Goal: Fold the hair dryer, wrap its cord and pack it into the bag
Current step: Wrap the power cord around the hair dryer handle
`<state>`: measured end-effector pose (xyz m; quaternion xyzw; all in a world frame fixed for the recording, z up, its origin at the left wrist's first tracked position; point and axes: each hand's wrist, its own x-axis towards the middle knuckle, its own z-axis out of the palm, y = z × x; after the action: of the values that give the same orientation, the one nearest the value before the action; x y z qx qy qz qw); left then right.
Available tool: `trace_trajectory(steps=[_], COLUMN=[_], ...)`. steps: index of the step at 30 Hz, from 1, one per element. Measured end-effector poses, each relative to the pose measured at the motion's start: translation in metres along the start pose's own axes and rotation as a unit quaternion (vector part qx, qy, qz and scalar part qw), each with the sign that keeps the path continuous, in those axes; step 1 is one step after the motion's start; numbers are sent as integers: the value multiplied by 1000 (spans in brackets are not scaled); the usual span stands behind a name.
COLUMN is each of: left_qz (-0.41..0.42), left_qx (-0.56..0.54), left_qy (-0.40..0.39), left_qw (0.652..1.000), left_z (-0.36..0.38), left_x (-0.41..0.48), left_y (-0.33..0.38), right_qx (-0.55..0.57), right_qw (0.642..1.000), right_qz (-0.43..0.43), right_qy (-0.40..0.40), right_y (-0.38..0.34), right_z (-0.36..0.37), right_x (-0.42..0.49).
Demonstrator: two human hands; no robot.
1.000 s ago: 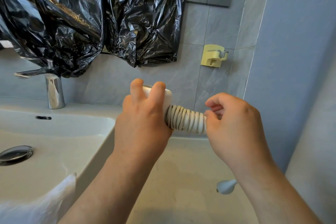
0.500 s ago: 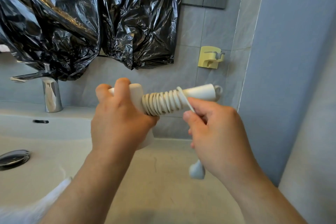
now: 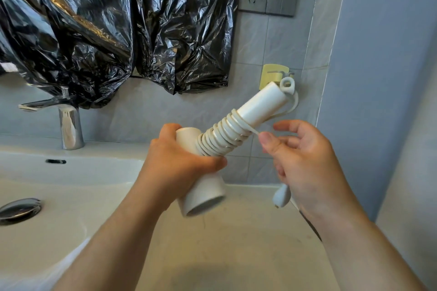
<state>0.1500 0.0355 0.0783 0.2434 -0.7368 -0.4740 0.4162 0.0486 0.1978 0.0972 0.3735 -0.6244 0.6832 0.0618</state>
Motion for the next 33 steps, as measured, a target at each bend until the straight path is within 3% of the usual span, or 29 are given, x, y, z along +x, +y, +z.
trace_trajectory(steps=[5,10,20,29,33], left_qz=[-73,-125,-227,-151,-141], left_qx=[-50,-84,14,122,115], left_qy=[-194,-355,-382,-412,-442], left_qw=[977,922,896,890,878], left_z=[1,13,37,48,53], left_x=[0,1,-12,-23,-36], left_y=[-6,-25,-54,-68,-68], right_qx=[85,10,-14,-36,-29], right_qw=[990,995,984,975,975], right_qz=[-24,-52,38,59,66], right_qy=[-106,-85,-175,-212,-211], right_y=[-9,5,52,66,65], right_z=[-7,-4,16,3,-6], right_x=[0,7,7,-18,-31])
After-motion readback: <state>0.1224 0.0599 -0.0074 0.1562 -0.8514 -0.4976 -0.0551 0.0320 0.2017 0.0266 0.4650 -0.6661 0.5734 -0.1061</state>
